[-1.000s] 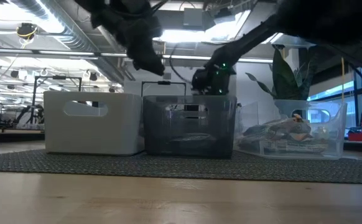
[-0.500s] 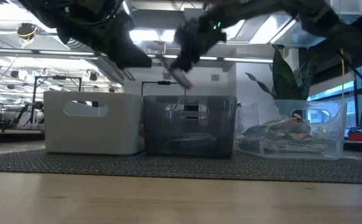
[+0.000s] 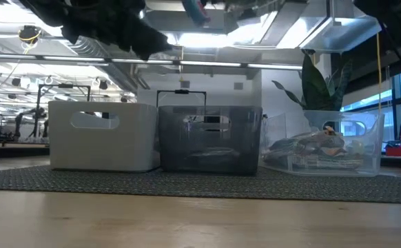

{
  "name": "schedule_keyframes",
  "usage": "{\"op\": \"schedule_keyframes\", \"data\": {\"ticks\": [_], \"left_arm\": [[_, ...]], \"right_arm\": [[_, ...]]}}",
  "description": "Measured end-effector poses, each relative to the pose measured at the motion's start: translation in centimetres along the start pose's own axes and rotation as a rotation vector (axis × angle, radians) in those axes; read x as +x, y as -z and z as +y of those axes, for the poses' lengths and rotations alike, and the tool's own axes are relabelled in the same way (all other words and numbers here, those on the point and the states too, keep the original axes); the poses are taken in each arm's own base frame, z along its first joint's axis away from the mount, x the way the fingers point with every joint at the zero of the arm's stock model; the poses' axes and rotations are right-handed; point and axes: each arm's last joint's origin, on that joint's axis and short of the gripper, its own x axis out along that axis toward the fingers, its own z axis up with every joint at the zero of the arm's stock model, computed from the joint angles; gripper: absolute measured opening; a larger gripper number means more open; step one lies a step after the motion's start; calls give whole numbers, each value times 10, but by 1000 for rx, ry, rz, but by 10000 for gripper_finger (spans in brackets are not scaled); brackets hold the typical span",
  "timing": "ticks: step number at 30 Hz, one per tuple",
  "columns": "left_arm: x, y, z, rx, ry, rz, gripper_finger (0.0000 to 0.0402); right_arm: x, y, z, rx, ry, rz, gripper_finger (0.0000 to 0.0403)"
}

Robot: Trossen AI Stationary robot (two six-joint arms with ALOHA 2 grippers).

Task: Pick and place Granola Bars by type
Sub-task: Put the red granola bar into the gray bin

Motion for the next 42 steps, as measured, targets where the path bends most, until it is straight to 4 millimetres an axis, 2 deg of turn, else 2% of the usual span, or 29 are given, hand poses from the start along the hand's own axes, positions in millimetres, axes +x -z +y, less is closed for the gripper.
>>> {"op": "schedule_keyframes", "data": {"ticks": [5,10,13,17,24,32,42], "left_arm": [[5,-2,-16,31,106,-30,148],[8,-4,-28,44,156,-38,150],[10,-3,-35,44,188,-22,149],[12,-1,-47,89,244,5,148],[13,0,-71,255,437,-27,149],[12,-2,-73,188,445,-26,150],[12,-12,-91,207,509,-113,150]], "right_arm": [[37,-5,26,-74,-66,81,92],[73,0,44,-94,-137,94,91],[94,4,50,-95,-118,105,90],[116,-2,58,-137,-36,74,90],[134,-19,77,-178,94,41,90],[149,-37,98,-220,79,-69,90],[160,-44,117,-245,151,-74,90]]}}
